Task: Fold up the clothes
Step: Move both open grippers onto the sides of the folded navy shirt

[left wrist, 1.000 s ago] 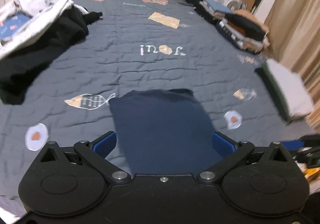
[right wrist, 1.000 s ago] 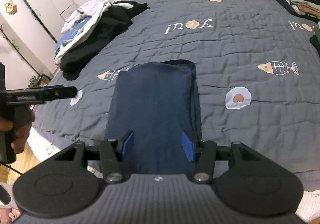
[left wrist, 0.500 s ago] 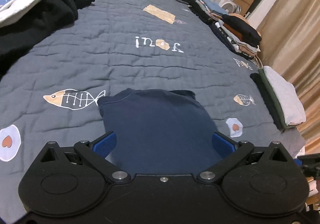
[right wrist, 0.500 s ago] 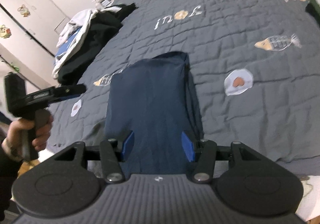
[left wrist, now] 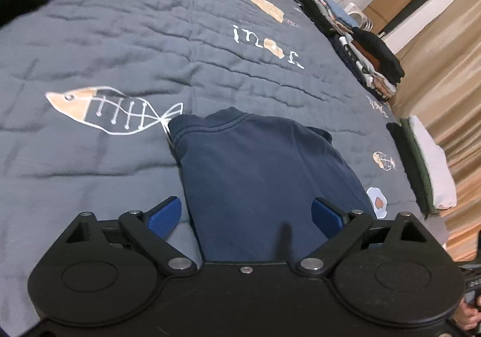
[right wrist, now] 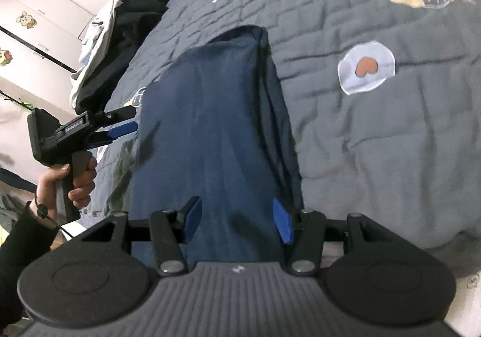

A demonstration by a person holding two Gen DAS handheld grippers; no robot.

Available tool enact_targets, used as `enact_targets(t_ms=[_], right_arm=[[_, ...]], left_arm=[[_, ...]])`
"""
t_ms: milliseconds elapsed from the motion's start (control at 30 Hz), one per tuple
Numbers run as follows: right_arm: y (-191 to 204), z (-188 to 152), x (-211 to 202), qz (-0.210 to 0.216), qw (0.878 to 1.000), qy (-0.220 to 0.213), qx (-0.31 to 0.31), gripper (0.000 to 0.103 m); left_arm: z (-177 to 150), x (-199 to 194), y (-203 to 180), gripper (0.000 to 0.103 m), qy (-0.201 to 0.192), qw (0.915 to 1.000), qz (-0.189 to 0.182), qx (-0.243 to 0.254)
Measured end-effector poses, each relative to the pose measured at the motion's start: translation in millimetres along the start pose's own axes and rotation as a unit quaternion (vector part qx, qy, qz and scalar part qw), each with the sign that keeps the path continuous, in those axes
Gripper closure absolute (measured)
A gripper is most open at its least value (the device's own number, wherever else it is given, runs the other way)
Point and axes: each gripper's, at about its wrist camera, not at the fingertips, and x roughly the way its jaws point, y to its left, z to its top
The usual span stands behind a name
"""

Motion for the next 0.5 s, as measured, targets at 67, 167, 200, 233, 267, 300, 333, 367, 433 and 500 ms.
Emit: enact_targets(t_ms=[67, 167, 200, 233, 267, 300, 333, 367, 433, 500], right_arm=[[-10.4, 1.2, 6.3, 0.007, 1.000, 0.004, 0.011, 0.051], [-22.2, 2.7, 16.4, 0.021, 1.000, 0.016, 0.016, 0.051], [-25.6, 3.2, 19.6, 0.026, 0.999, 0.018, 0.016, 0.051], [-29.1, 3.9, 22.5, 0.032, 0.999, 0.022, 0.017, 0.051], [-32.1, 4.5, 24.4, 0.038, 0.999, 0.026, 0.020, 0.051], [-34.8, 5.2, 25.0, 0.045, 0.998, 0.028, 0.023, 0.051], [-36.8, 5.6, 24.8, 0.052, 0.998, 0.030, 0.022, 0.051], [-37.7, 6.1, 23.9, 0.056, 0.998, 0.034, 0.019, 0.051], [-40.1, 7.8, 20.7, 0.063, 0.997, 0.041, 0.015, 0.050], [-45.2, 7.8, 21.7, 0.073, 0.996, 0.045, 0.016, 0.047]], left_arm=[[-0.6, 6.6, 5.7, 0.015, 0.002, 0.9999, -0.014, -0.005], [-0.1, 16.5, 15.7, 0.015, 0.003, 0.9992, -0.037, -0.018], [0.3, 20.0, 19.4, 0.014, 0.005, 0.9987, -0.044, -0.023], [0.7, 23.7, 22.4, 0.013, 0.005, 0.9983, -0.050, -0.028], [1.4, 26.6, 25.3, 0.012, 0.004, 0.9979, -0.056, -0.033], [2.2, 28.2, 27.4, 0.012, 0.003, 0.9974, -0.062, -0.036], [3.0, 29.2, 29.0, 0.009, 0.003, 0.9969, -0.069, -0.038], [3.8, 30.7, 29.7, 0.006, 0.004, 0.9965, -0.074, -0.038], [5.1, 33.8, 29.5, 0.003, 0.007, 0.9961, -0.081, -0.035], [5.7, 36.4, 27.7, 0.001, 0.010, 0.9963, -0.082, -0.024]])
